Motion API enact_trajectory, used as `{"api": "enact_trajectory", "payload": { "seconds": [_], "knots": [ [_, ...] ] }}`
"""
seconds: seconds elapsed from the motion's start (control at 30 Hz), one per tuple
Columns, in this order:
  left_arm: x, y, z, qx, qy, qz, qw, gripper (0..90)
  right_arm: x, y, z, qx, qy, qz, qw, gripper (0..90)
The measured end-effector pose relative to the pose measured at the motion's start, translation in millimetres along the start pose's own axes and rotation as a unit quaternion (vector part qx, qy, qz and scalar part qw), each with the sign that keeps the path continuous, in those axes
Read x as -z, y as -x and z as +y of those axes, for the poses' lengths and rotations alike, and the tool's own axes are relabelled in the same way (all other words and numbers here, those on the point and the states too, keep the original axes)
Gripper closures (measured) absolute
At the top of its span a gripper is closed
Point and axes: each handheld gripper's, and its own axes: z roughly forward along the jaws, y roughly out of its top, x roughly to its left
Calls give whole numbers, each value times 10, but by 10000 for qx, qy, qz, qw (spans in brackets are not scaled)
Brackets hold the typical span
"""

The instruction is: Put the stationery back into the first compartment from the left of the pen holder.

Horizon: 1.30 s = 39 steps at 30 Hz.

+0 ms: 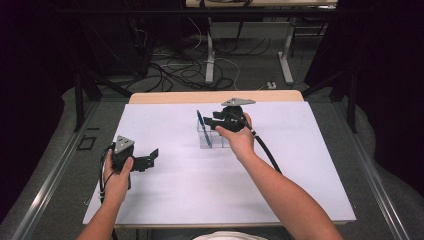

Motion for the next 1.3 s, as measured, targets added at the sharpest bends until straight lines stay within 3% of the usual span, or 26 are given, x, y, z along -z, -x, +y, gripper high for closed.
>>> {"api": "enact_trajectory", "payload": {
  "seconds": [0.3,0.37,0.43,0.5,0.6,0.7,1.0,1.3],
  "knots": [
    [1,1,-2,5,-7,-1,10000,0,239,12,7,45,-125,-48,9999,321],
    [1,3,-3,10,-5,-3,10000,0,283,9,-1,87,-307,-181,9993,229],
    [1,5,-3,13,-3,-1,10000,0,316,5,-11,304,-494,-411,9975,156],
    [2,5,-3,17,-4,0,10000,0,368,1,-27,371,-611,-510,9961,147],
    [6,5,-2,12,1,6,10000,0,447,5,-46,397,-616,-540,9958,110],
    [9,2,-2,19,-4,4,10000,0,524,5,-59,384,-582,-534,9961,6],
    [17,2,-3,58,19,3,10000,0,820,8,-152,586,-481,-562,9955,0],
    [18,7,-5,70,18,5,10000,0,1113,113,-322,516,-482,-682,9952,0]
  ]
}}
